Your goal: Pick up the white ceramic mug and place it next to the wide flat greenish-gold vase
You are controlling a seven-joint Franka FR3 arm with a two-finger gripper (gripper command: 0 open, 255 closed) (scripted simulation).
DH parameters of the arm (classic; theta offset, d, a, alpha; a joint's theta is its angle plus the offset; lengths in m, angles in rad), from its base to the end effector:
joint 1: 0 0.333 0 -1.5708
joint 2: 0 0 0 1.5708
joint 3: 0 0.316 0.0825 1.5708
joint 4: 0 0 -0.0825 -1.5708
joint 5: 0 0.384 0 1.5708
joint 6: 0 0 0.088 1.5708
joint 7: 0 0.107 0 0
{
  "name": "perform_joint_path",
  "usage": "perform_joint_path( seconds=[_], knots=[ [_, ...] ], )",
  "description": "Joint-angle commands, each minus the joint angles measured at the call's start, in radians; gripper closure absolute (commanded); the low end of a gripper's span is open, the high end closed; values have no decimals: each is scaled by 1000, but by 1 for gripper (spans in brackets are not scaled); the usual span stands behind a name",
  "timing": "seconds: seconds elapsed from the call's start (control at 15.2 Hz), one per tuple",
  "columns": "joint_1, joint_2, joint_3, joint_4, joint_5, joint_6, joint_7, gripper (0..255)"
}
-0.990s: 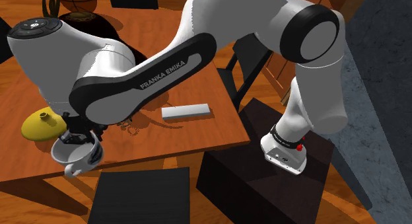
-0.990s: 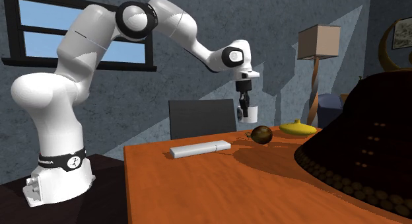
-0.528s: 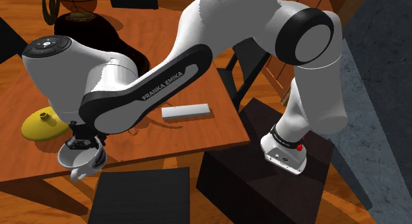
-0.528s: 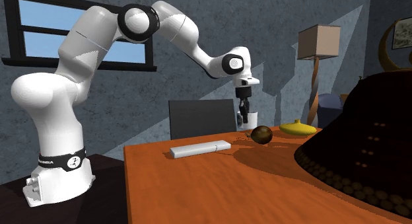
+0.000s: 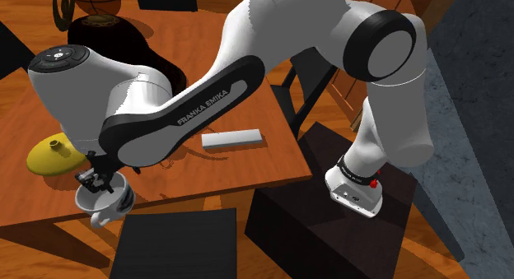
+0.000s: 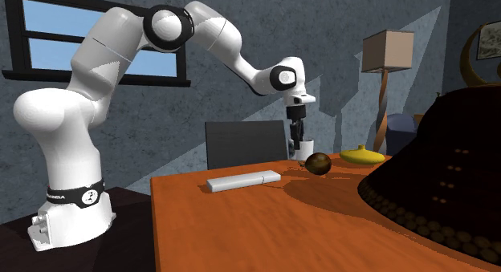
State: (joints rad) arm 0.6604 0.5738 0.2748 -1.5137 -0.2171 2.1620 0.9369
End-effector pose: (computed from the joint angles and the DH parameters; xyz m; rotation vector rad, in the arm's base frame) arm 0.4546 0.5474 0.3472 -3.0815 -0.0948 -0.1400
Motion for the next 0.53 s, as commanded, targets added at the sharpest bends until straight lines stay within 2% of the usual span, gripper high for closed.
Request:
perform_joint_path(
  seconds=[0.0, 0.2, 0.46],
  knots=[
    [0, 0, 0, 0, 0, 0, 0, 0],
    [0, 0, 0, 0, 0, 0, 0, 0],
    [-5, -61, 12, 33, 20, -92, -12, 0]
  ],
)
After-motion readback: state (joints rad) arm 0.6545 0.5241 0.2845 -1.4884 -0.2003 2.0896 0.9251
